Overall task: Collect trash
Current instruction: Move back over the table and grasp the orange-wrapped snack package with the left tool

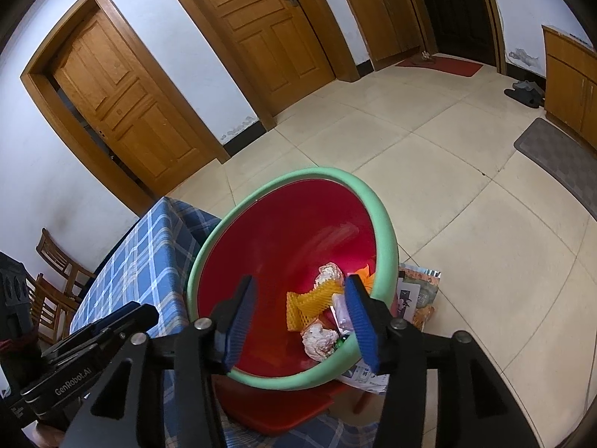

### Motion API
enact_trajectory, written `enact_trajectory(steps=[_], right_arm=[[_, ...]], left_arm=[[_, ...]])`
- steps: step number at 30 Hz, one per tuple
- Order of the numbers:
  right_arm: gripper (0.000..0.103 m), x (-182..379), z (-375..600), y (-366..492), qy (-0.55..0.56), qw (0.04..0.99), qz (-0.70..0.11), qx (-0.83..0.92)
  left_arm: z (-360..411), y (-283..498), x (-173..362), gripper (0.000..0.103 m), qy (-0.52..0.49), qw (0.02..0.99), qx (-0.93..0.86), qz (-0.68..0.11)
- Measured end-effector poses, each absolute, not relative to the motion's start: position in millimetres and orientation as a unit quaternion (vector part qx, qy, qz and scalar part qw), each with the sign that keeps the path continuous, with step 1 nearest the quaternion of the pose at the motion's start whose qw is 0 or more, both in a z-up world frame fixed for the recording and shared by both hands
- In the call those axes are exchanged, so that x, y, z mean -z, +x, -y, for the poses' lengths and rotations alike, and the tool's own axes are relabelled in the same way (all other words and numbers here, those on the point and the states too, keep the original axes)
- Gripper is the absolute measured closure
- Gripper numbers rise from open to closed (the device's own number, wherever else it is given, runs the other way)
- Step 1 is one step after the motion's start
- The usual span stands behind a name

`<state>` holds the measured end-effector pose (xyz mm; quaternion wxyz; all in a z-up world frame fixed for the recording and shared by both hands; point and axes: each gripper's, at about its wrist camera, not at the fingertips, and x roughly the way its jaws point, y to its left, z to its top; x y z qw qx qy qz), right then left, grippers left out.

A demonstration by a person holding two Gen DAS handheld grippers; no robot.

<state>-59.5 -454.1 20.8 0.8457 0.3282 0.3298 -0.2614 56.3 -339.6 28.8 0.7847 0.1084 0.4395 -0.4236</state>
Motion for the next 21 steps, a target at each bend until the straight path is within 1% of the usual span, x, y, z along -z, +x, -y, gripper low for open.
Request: enact_trajectory(steps=[4, 10, 21], right_arm=[[0.040, -24.3, 449.1, -57.6, 0.324, 0.848, -0.330, 0.258], [0.036, -29.7, 440.2, -53.5, 0.319, 0.852, -0.331, 0.253], [0.033, -38.7, 419.0, -40.8, 0.306, 0.859, -0.336, 0.234]], left_arm=[[331.7, 57.4, -34.1, 0.061, 0.104, 0.790, 0.418, -0.436], [315.6, 61.3, -43.0, 0.061, 0.094, 0.802, 0.405, -0.429], [275.9, 71.3, -53.1, 0.061, 0.074, 0.825, 0.371, -0.419]])
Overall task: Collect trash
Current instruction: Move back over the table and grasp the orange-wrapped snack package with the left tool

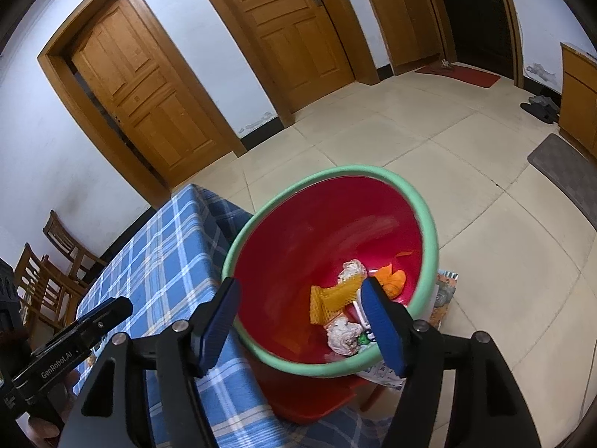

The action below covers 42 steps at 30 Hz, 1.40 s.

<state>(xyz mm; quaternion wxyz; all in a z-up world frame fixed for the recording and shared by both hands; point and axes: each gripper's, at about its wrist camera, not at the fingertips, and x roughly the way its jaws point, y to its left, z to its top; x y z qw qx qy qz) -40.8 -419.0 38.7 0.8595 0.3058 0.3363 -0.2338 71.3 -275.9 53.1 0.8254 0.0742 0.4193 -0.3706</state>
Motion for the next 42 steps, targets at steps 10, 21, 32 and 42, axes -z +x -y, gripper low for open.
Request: enact_trajectory(steps=[10, 21, 32, 42], right_arm=[[0.026, -44.0, 392.0, -18.5, 0.293, 0.866, -0.347, 0.209], [0.023, -45.6, 363.0, 6.1, 0.274, 0.870, -0.365, 0.187], [0.022, -41.8, 338.0, 28.4, 0.260, 0.870, -0.383, 0.172], [0.022, -36.3, 320.7, 44.8, 0.251, 0.866, -0.400, 0.162]], left_arm=[[223.0, 89.8, -57.7, 0.061, 0.056, 0.848, 0.325, -0.415], [146.9, 121.6, -51.0, 0.061, 0.032, 0.871, 0.253, -0.420], [77.4, 155.8, -32.8, 0.059, 0.049, 0.881, 0.177, -0.435], [59.7, 178.4, -5.6, 0.052, 0.094, 0.866, 0.151, -0.467]])
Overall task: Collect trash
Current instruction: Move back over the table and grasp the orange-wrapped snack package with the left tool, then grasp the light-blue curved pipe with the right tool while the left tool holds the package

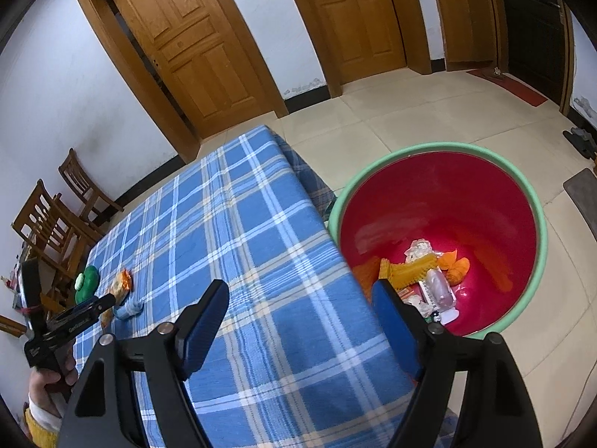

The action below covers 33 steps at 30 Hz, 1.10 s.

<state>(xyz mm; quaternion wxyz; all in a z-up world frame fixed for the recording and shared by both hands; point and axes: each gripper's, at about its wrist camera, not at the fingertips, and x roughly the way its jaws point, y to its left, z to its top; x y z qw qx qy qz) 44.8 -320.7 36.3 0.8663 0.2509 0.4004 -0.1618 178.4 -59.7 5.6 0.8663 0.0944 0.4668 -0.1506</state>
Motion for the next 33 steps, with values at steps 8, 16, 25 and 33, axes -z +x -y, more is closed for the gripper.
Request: enact_trajectory(steps=[8, 16, 25, 33], right_arm=[[0.022, -30.9, 312.3, 55.6, 0.244, 0.863, -0.413, 0.159], [0.022, -26.1, 298.8, 72.0, 0.234, 0.862, -0.426, 0.142], [0.022, -22.1, 268.8, 97.4, 0.218, 0.867, -0.436, 0.103], [0.022, -16.6, 225.8, 123.0, 0.194, 0.870, -0.450, 0.052]], left_arm=[[58.0, 200.6, 8.1, 0.048, 0.094, 0.863, 0.150, -0.472], [48.7, 214.5, 17.5, 0.050, 0.044, 0.862, 0.139, -0.486], [23.9, 201.1, 11.8, 0.061, -0.010, 0.869, 0.140, -0.474], [-13.1, 175.3, 2.1, 0.061, -0.052, 0.879, 0.096, -0.465]])
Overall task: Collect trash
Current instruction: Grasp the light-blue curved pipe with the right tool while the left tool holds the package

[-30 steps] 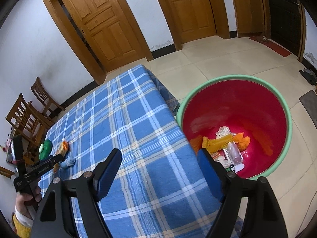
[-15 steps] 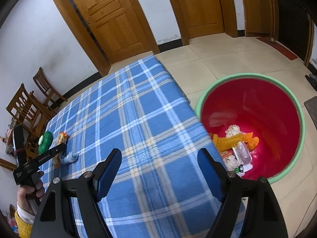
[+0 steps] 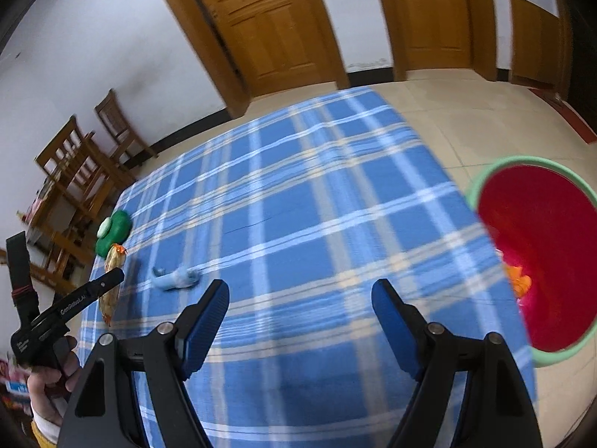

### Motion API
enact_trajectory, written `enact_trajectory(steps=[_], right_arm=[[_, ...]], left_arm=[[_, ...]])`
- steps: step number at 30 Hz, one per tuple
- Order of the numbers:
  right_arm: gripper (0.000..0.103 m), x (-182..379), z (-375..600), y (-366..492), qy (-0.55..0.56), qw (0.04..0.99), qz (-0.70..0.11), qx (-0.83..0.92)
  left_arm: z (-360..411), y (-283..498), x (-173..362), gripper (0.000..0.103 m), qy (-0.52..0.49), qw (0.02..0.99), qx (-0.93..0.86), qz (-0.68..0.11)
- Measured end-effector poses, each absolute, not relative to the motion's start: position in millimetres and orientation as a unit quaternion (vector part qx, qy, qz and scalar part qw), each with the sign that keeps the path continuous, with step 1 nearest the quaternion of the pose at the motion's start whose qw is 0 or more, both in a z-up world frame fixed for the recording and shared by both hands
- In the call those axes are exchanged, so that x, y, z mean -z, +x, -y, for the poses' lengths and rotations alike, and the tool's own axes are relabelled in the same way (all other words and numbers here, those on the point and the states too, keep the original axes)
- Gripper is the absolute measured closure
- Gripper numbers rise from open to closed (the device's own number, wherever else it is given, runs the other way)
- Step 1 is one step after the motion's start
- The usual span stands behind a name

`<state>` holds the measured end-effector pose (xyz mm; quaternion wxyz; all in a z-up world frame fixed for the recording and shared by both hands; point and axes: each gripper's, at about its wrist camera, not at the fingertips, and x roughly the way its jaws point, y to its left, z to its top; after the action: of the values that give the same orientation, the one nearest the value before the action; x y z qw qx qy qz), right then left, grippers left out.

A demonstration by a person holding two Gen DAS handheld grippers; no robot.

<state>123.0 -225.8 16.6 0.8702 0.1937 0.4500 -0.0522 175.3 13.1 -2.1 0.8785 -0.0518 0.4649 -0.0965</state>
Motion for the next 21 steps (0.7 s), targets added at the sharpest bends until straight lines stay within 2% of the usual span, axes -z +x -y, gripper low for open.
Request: enact_trajectory(steps=[9, 21], right_arm=[[0.022, -7.8, 167.3, 151.2, 0.160, 0.869, -0.468, -0.003], [0.007, 15.5, 107.8, 188.5, 0.130, 0.865, -0.484, -0.019]], left_arm=[[-52.9, 145.7, -0.8, 0.061, -0.086, 0.888, 0.046, -0.449], [-87.0, 129.6, 10.2, 0.061, -0.138, 0.886, 0.014, -0.442]])
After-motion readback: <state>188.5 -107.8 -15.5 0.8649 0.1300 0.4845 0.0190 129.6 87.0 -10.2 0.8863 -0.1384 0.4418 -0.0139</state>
